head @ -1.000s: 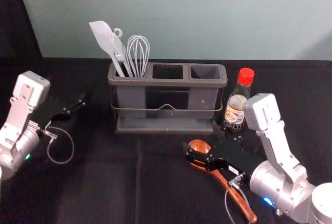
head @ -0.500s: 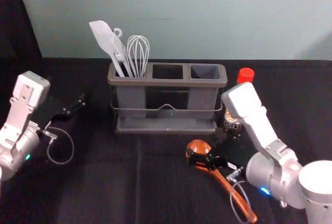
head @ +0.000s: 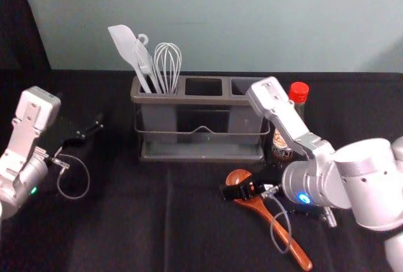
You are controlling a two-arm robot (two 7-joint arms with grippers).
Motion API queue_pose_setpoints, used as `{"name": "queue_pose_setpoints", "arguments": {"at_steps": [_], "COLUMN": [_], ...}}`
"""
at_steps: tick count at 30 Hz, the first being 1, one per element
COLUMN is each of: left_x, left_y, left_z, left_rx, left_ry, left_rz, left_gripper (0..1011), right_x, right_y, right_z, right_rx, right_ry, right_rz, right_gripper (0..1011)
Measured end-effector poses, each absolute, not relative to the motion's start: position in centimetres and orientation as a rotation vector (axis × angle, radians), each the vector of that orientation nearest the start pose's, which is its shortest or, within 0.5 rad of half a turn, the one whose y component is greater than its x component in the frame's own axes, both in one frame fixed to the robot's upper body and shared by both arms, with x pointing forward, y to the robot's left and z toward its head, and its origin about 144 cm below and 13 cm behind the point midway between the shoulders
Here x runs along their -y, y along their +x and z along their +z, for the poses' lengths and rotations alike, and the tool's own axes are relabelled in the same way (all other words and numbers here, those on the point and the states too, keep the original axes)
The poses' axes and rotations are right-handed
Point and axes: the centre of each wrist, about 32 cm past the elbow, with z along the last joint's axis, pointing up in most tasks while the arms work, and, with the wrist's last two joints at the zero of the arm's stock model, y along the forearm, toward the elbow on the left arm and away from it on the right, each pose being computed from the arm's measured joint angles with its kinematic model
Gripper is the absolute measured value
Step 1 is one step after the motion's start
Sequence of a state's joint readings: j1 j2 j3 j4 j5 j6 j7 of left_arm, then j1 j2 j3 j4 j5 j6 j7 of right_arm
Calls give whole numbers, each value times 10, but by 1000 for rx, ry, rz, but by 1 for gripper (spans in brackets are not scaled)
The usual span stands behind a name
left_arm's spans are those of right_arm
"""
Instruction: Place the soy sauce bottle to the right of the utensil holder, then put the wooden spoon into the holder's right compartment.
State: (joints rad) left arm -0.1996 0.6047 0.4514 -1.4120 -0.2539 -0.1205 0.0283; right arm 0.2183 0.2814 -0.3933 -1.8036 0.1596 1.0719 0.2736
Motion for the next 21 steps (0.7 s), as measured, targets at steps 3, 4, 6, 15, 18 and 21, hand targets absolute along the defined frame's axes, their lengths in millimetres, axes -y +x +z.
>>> {"name": "queue_pose_setpoints", "arguments": {"at_steps": [3, 4, 6, 15, 18, 21], "left_x": [-310, -310, -310, -310, -310, -310], "left_y": [489, 489, 489, 489, 489, 489], "left_z": [1140, 1140, 1140, 1140, 1140, 1140], "left_rx": [285, 285, 285, 285, 285, 285], "left_ry": [304, 304, 305, 304, 304, 304], "left_rz": [1248, 1248, 1248, 1248, 1248, 1248], "left_gripper": [1000, 1000, 1000, 1000, 1000, 1000], "right_x": [165, 161, 158, 150, 150, 151], "right_y": [481, 482, 483, 486, 486, 487], "right_z": [1254, 1255, 1256, 1253, 1253, 1251], "right_rx": [-387, -384, -380, -388, -393, -396], "right_ry": [-756, -782, -802, -862, -861, -858], "right_rz": [-942, -961, -978, -996, -986, -976], "right_gripper": [1004, 1004, 1004, 1004, 1004, 1004]}}
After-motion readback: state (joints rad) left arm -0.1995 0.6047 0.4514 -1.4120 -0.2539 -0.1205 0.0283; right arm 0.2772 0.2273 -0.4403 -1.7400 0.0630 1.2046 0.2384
